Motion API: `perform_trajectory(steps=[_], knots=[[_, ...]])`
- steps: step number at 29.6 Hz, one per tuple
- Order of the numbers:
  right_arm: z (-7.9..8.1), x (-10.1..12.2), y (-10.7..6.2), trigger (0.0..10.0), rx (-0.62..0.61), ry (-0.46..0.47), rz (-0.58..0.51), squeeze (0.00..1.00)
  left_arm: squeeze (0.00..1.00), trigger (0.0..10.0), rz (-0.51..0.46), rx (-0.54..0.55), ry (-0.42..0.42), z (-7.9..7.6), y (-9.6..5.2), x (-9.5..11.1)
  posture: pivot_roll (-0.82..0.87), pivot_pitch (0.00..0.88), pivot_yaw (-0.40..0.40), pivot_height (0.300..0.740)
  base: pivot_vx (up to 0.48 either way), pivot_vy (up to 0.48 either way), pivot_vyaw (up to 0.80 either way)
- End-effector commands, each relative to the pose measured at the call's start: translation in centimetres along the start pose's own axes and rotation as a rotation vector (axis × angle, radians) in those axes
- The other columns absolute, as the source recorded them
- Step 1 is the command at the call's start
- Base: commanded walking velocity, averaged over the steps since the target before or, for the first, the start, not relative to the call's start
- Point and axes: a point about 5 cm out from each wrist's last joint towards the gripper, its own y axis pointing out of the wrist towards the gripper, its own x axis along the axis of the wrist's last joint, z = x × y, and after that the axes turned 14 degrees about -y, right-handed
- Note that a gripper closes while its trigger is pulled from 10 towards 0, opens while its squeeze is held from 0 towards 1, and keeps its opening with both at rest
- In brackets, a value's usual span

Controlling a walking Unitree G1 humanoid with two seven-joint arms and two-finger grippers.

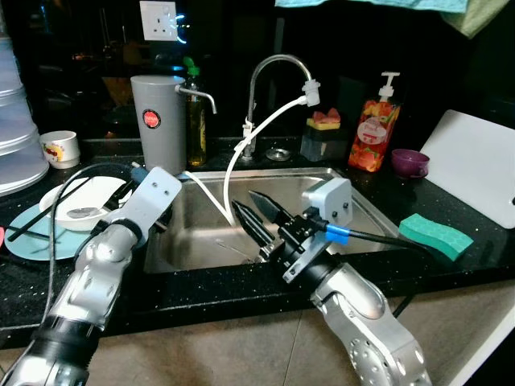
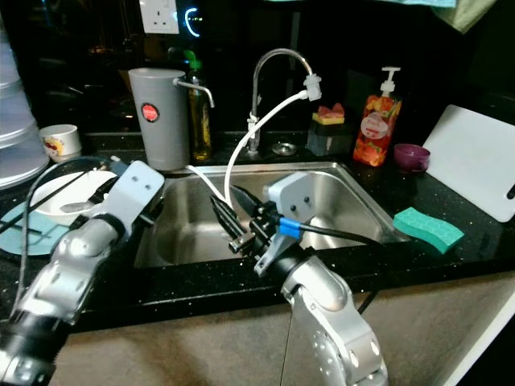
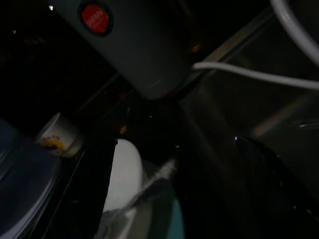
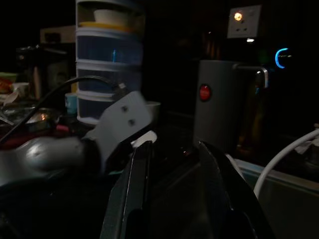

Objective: Kitchen organization

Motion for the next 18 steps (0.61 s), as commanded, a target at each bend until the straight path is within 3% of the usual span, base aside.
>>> perform_trajectory(steps=[1, 7, 8, 9, 12, 13, 14, 15, 17, 18], knots=[[0.5, 0.0, 0.3, 10.0, 0.047, 0.01, 0.0, 0.0, 0.0, 10.0, 0.018, 0.002, 0.034, 0.0, 0.4, -0.4, 0.02, 0.034, -0.05, 0.74, 0.0, 0.0, 0.0], [1.5, -1.3, 1.1, 10.0, 0.09, -0.003, 0.04, 0.0, 0.0, 8.7, 0.054, 0.014, 0.056, 0.3, 1.3, -1.1, 0.02, 0.031, -0.048, 0.74, 0.0, 0.0, 0.0], [1.6, -1.5, 1.3, 10.0, 0.09, -0.002, 0.045, 0.0, 0.0, 7.5, 0.063, 0.019, 0.057, 0.4, 1.4, -1.3, 0.02, 0.024, -0.046, 0.74, 0.0, 0.0, 0.0], [1.7, -1.5, 1.5, 10.0, 0.094, -0.001, 0.044, 0.0, 0.0, 4.7, 0.072, 0.022, 0.057, 0.4, 1.5, -1.5, 0.02, 0.023, -0.048, 0.74, 0.0, 0.0, 0.0], [1.9, -1.5, 1.7, 10.0, 0.096, 0.0, 0.044, 0.0, 0.0, 4.4, 0.081, 0.023, 0.058, 0.5, 1.6, -1.7, 0.02, 0.023, -0.048, 0.74, 0.0, 0.0, 0.0], [2.0, -1.5, 1.8, 10.0, 0.097, 0.002, 0.043, 0.0, 0.0, 3.5, 0.088, 0.028, 0.062, 0.6, 1.6, -1.9, 0.02, 0.019, -0.052, 0.74, 0.0, 0.0, 0.0], [2.0, -1.5, 1.8, 10.0, 0.097, 0.002, 0.043, 0.0, 0.0, 3.5, 0.088, 0.028, 0.062, 0.6, 1.6, -1.9, 0.02, 0.019, -0.052, 0.74, 0.0, 0.0, 0.0], [2.0, -1.5, 1.8, 10.0, 0.098, 0.002, 0.042, 0.0, 0.0, 2.0, 0.092, 0.033, 0.067, 0.6, 1.7, -2.1, 0.02, 0.019, -0.054, 0.74, 0.0, 0.0, 0.0], [2.0, -1.5, 1.8, 10.0, 0.098, 0.002, 0.042, 0.0, 0.0, 2.0, 0.092, 0.033, 0.067, 0.6, 1.7, -2.1, 0.02, 0.019, -0.054, 0.74, 0.0, 0.0, 0.0], [2.0, -1.5, 1.8, 10.0, 0.096, 0.003, 0.041, 0.0, 0.0, 0.0, 0.089, 0.037, 0.071, 0.7, 1.7, -2.1, 0.02, 0.018, -0.057, 0.74, 0.0, 0.0, 0.0]])
